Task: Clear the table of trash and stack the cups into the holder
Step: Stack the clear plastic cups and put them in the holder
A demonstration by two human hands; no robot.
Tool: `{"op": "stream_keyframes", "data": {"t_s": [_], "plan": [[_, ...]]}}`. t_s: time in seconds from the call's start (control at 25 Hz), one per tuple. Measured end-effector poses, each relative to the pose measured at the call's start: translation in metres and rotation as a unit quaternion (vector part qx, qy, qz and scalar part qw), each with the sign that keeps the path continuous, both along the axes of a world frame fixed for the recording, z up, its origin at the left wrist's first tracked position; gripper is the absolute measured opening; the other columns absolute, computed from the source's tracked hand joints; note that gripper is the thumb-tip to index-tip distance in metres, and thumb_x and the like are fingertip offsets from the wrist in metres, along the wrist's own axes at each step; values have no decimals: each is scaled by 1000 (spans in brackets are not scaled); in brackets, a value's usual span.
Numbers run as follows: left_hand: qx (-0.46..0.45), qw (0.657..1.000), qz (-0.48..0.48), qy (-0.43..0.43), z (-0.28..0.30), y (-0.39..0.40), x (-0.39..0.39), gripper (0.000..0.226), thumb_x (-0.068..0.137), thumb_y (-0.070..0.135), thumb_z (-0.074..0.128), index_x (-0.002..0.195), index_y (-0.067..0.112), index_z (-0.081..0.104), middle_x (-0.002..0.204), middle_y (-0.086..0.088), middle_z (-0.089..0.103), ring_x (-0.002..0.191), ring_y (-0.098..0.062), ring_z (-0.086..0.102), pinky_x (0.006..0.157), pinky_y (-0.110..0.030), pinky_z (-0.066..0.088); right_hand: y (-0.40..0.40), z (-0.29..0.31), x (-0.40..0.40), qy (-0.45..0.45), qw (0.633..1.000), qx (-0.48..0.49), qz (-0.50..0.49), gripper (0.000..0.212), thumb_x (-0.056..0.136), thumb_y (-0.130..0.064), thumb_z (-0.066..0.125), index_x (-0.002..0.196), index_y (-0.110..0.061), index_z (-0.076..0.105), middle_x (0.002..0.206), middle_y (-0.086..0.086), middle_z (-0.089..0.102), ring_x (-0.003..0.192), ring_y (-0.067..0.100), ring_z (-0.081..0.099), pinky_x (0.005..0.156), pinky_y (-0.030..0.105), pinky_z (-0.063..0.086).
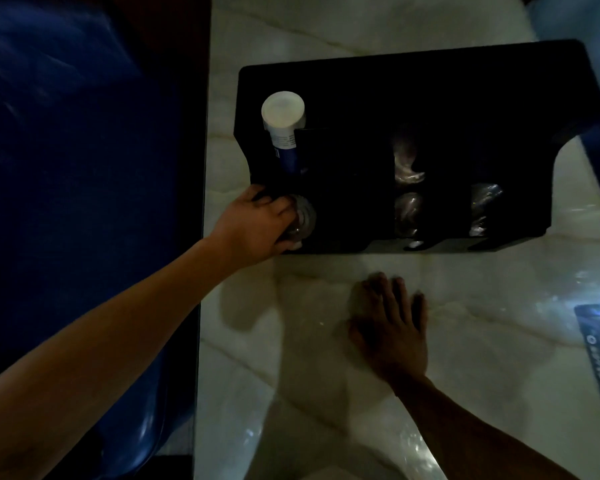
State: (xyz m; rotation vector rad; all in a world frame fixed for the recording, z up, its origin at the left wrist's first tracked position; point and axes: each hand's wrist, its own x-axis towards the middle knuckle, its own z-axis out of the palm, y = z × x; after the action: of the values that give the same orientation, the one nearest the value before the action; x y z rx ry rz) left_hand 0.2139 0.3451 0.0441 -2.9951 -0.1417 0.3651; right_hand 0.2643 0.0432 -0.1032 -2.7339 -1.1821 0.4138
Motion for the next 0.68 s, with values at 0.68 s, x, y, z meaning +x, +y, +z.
{"op": "stream_keyframes", "data": {"t_s": [0.68], "plan": [[-23,999,39,-14,-14,-11,-6,53,92,41,49,138,15,45,146,-11,46,128,-31,49,120,-39,13,3,7,2,31,999,-8,-7,79,89,-70,34,152,-39,-2,162,-8,-3,151,21,-9,120,51,-9]]}}
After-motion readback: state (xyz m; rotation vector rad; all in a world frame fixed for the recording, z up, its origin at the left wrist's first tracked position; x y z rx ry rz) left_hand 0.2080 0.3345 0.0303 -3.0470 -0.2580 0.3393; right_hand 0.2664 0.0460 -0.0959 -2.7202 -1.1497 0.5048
